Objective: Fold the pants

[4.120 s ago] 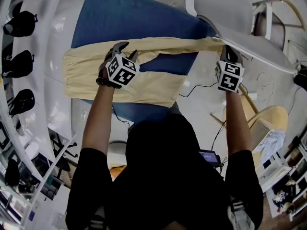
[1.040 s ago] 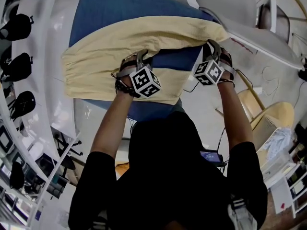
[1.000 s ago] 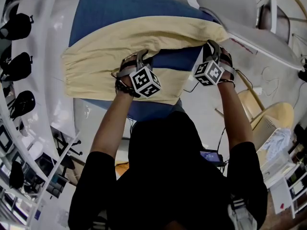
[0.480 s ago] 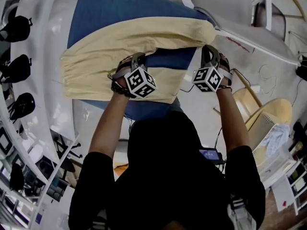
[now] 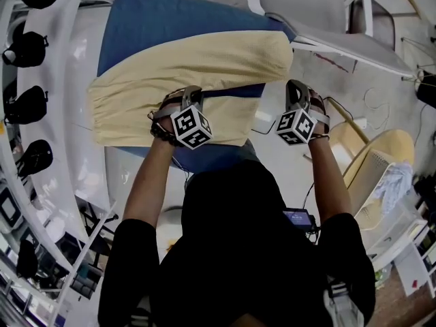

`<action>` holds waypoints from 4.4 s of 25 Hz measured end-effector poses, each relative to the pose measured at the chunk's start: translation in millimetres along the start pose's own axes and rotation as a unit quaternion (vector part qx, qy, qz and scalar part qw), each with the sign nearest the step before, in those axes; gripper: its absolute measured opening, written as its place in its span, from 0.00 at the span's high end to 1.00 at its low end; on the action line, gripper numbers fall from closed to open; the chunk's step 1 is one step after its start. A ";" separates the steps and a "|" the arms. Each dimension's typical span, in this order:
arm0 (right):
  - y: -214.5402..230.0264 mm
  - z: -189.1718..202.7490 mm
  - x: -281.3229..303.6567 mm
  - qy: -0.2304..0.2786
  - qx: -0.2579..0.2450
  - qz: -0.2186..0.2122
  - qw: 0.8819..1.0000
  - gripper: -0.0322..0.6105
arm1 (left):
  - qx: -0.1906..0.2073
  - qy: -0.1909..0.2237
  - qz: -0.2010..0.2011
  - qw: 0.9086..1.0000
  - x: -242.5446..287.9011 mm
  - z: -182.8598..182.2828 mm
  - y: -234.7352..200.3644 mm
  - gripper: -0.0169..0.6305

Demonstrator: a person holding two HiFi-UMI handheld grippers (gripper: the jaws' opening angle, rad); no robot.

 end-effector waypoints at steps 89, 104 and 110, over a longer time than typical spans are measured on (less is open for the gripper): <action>-182.8 -496.4 6.5 -0.014 -0.144 -0.151 0.978 0.74 | 0.018 0.045 0.325 0.944 91.9 427.6 -218.7 0.82; -173.5 -460.9 22.4 -0.058 -0.193 -0.172 0.964 0.93 | -0.033 0.030 0.194 0.980 75.3 428.9 -211.2 0.90; -169.5 -447.7 -14.6 0.019 -0.191 -0.062 0.979 0.93 | -0.058 0.019 0.108 0.992 51.0 429.3 -203.4 0.90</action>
Point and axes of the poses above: the fingertips, and each gripper's own axes: x forward along the fingers, y to its right, z out of its underside, the point moved 2 cm from there along -x, backward along the fingers, and after that the axes turned 15 degrees about -y, right-handed, at the moved point
